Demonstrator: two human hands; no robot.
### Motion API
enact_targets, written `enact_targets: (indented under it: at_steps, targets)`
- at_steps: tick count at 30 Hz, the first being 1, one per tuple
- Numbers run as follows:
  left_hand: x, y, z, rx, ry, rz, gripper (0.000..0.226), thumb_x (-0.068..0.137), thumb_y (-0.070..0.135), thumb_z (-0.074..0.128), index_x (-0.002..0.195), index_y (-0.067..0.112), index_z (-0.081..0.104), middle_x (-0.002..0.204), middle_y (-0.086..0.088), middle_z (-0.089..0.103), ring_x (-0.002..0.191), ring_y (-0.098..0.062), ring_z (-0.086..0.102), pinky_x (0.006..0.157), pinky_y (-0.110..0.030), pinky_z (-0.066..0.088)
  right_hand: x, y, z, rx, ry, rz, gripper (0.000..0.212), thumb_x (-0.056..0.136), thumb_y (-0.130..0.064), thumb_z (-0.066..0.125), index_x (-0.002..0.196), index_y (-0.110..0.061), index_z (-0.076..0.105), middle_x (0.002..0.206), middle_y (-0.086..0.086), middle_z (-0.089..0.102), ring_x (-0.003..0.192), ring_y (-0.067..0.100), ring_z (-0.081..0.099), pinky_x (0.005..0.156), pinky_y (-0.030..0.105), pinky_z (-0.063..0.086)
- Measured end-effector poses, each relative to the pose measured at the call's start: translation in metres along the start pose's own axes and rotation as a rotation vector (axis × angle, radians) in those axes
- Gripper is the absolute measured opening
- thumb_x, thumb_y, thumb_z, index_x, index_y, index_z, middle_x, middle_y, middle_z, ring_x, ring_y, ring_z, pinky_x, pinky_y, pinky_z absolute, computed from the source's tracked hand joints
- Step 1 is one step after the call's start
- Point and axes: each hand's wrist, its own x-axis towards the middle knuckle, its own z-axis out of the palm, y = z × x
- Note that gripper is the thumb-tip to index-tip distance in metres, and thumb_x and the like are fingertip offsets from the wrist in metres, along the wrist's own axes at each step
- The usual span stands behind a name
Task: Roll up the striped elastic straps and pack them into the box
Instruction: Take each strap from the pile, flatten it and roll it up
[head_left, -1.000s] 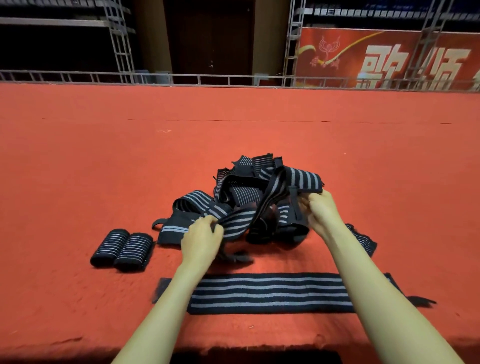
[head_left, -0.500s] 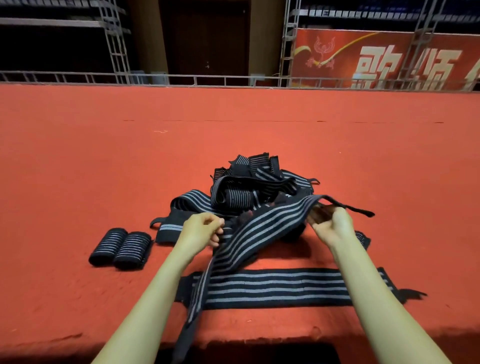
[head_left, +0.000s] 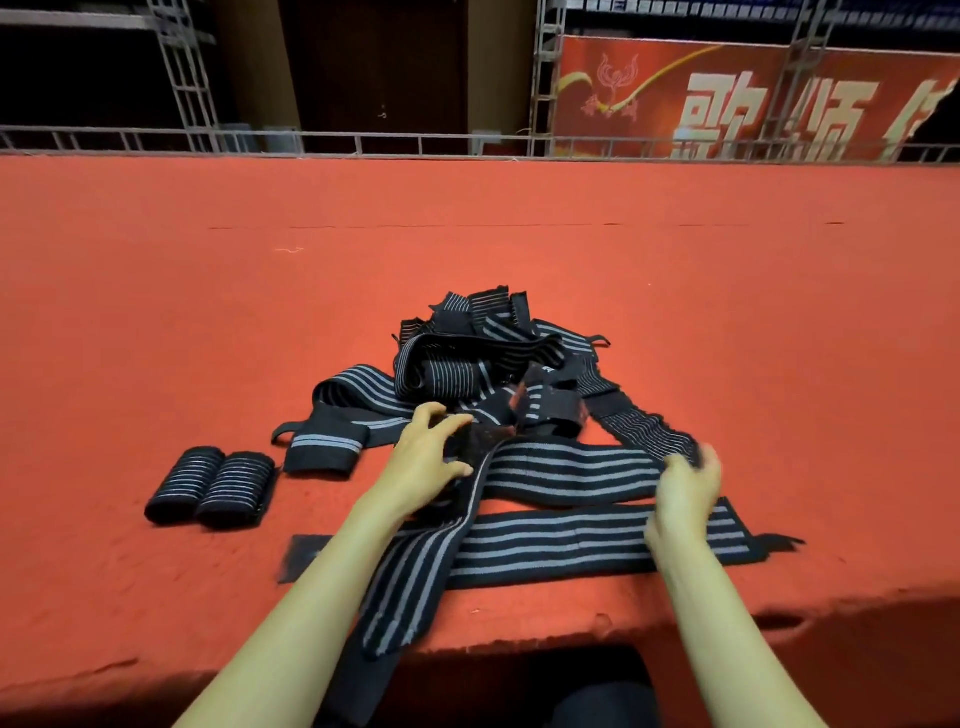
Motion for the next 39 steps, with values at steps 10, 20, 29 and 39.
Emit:
enact_targets:
  at_steps: [10, 20, 29, 39]
  targets:
    - [0.014, 0.011, -0.002, -0.027, -0.074, 0.05, 0.026, 0.08, 0.043, 0.07, 0.1, 0.028, 0.061, 0.106, 0.005, 0.047, 0.078, -0.005, 0.045, 0.084, -0.028, 0.042, -0.038, 0.018, 0.044, -0.625, -0.789, -0.472, 0.025, 0.09, -0.012, 0.061, 0.115, -0.016, 0.064, 0.118, -0.007, 0.057, 0.112, 0.006, 0.05, 0.099, 0.017, 0.033]
    - [0.027, 0.003, 0.004, -0.152, 0.179, -0.07, 0.026, 0.085, 0.034, 0.065, 0.066, 0.026, 0.05, 0.083, -0.003, 0.054, 0.073, -0.018, 0.051, 0.067, -0.03, 0.035, -0.034, 0.028, 0.046, -0.837, -0.707, -0.791, 0.011, 0.087, -0.013, 0.065, 0.086, -0.02, 0.056, 0.093, -0.007, 0.054, 0.092, 0.012, 0.05, 0.082, 0.024, 0.041]
    - [0.048, 0.03, -0.029, -0.183, 0.351, 0.068, 0.023, 0.083, 0.023, 0.069, 0.069, 0.016, 0.053, 0.082, 0.004, 0.046, 0.069, -0.009, 0.044, 0.066, -0.022, 0.029, -0.025, 0.017, 0.066, -0.679, -0.668, -0.929, 0.009, 0.084, -0.007, 0.067, 0.083, -0.013, 0.061, 0.083, -0.01, 0.051, 0.085, 0.014, 0.045, 0.075, 0.013, 0.031]
    - [0.067, -0.028, -0.017, -0.049, 0.418, -0.133, 0.017, 0.089, 0.021, 0.062, 0.088, 0.004, 0.059, 0.103, -0.004, 0.047, 0.094, -0.026, 0.052, 0.08, -0.03, 0.036, 0.012, 0.027, 0.041, -0.82, -0.61, -0.875, 0.012, 0.084, -0.005, 0.066, 0.084, -0.016, 0.062, 0.085, -0.006, 0.056, 0.087, 0.015, 0.05, 0.079, 0.025, 0.037]
